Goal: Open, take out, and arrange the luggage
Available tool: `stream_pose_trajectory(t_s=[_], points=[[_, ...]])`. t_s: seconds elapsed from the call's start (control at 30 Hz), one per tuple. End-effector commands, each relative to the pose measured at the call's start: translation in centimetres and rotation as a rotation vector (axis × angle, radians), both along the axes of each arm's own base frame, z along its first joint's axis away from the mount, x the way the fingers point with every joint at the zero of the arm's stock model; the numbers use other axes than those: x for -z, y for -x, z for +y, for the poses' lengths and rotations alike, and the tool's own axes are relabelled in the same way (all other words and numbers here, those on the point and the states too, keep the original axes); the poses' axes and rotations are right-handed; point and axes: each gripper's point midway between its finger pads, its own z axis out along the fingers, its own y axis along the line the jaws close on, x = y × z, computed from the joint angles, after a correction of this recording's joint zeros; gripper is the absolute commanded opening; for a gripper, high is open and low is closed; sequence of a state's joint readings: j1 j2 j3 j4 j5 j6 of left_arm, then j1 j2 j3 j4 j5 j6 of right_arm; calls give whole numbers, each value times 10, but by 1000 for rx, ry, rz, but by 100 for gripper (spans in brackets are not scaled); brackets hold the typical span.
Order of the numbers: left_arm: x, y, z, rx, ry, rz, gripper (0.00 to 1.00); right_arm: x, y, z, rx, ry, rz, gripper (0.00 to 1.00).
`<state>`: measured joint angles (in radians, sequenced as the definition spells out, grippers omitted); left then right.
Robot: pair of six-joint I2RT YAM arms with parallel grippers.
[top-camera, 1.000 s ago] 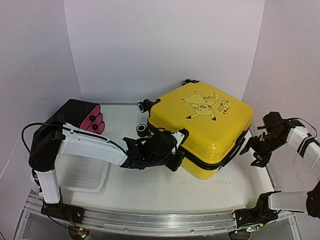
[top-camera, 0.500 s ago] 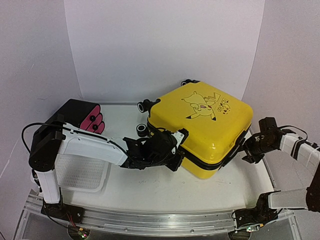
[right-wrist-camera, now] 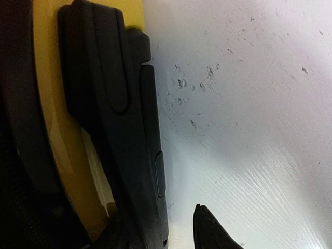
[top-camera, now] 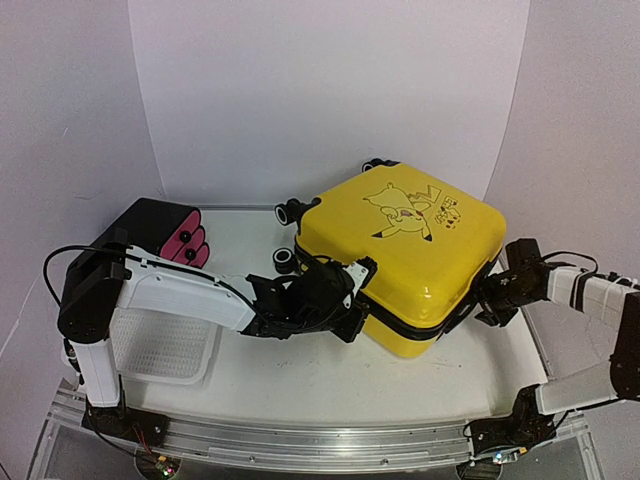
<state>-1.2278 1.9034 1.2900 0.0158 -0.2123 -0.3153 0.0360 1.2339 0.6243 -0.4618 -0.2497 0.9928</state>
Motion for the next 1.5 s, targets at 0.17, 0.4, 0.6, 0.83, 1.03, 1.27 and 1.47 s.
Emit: stream_pose_trajectory(t_s=[0.17, 0.4, 0.6, 0.83, 1.03, 1.27, 1.47], points=[[-56, 10, -20, 44, 158, -53, 0, 30, 16, -9, -65, 183, 49, 18], [-24, -48, 59, -127, 62, -55, 0, 33, 20, -17, -179, 267, 80, 0], [-14, -137, 153, -310, -21, -101, 0, 43, 21, -16, -260, 184, 126, 0], [-29, -231, 205, -318, 22, -122, 0, 43, 9, -25, -297, 111, 152, 0], [-50, -205, 160, -128, 118, -119, 0, 16, -30, -36, -407, 199, 105, 0], [-52, -120, 109, -66, 206, -53, 0, -19, -54, -67, -530, 392, 190, 16], [-64, -66, 74, -31, 236, -91, 0, -94, -28, -89, -512, 495, 324, 49]])
